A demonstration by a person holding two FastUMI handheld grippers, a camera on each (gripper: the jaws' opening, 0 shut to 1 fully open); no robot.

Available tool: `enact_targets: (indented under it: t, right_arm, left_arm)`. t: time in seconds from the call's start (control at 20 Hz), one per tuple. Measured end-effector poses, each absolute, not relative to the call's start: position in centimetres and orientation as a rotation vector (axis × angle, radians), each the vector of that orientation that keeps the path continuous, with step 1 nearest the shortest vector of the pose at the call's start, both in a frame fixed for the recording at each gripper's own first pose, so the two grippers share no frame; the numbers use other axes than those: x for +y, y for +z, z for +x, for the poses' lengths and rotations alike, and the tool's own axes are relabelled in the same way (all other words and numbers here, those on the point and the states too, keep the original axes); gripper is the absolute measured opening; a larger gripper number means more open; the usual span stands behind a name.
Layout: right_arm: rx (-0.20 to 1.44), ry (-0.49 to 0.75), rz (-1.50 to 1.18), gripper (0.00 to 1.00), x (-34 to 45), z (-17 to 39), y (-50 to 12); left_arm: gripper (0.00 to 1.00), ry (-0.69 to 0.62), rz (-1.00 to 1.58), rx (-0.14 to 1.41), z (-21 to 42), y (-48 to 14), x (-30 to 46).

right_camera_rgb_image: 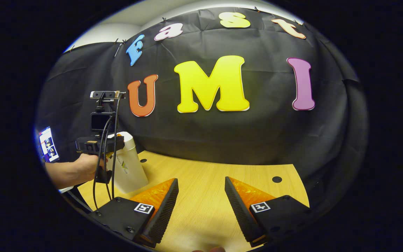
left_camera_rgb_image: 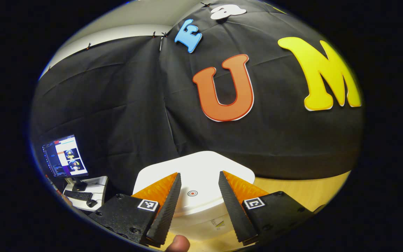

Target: Press the lid of the desktop garbage bin to open it, pick up the crumpled paper on the desktop and throw it into the bin, then pick up the pop can on the desktop and drop it into the bin, and finally close the garbage bin lid.

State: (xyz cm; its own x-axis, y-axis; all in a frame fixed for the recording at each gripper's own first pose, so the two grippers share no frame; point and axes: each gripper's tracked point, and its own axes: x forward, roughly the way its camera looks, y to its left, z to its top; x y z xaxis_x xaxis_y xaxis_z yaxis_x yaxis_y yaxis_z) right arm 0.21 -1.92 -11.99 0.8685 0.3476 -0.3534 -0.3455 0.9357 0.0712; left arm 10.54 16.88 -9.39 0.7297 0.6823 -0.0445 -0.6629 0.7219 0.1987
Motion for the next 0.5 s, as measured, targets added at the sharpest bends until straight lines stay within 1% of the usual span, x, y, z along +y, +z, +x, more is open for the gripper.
enact_targets:
  t: [0.1, 0.15, 0.2, 0.25, 0.4, 0.5]
  right_arm:
    - [0.341, 0.338, 0.01, 0.85, -2.1, 0.2, -11.1]
    - [0.324, 0.323, 0.012, 0.85, -2.1, 0.2, -10.6]
    - [0.309, 0.308, 0.013, 0.84, -2.2, 0.2, -10.0]
    - [0.291, 0.295, 0.013, 0.84, -2.2, 0.1, -9.4]
    - [0.231, 0.238, 0.016, 0.85, -2.7, -0.2, -7.2]
    - [0.197, 0.203, 0.015, 0.85, -2.9, -0.7, -6.0]
  left_arm:
    - [0.82, 0.674, 0.203, 0.044, 10.7, -5.3, 15.5]
    - [0.89, 0.636, 0.231, 0.025, 11.0, -3.6, 14.4]
    - [0.93, 0.593, 0.257, -0.002, 10.9, -1.8, 13.4]
    - [0.98, 0.533, 0.264, -0.024, 10.7, -0.6, 12.1]
    - [0.98, 0.35, 0.208, -0.065, 9.0, 1.9, 7.2]
    - [0.98, 0.23, 0.14, -0.068, 7.4, 1.8, 4.0]
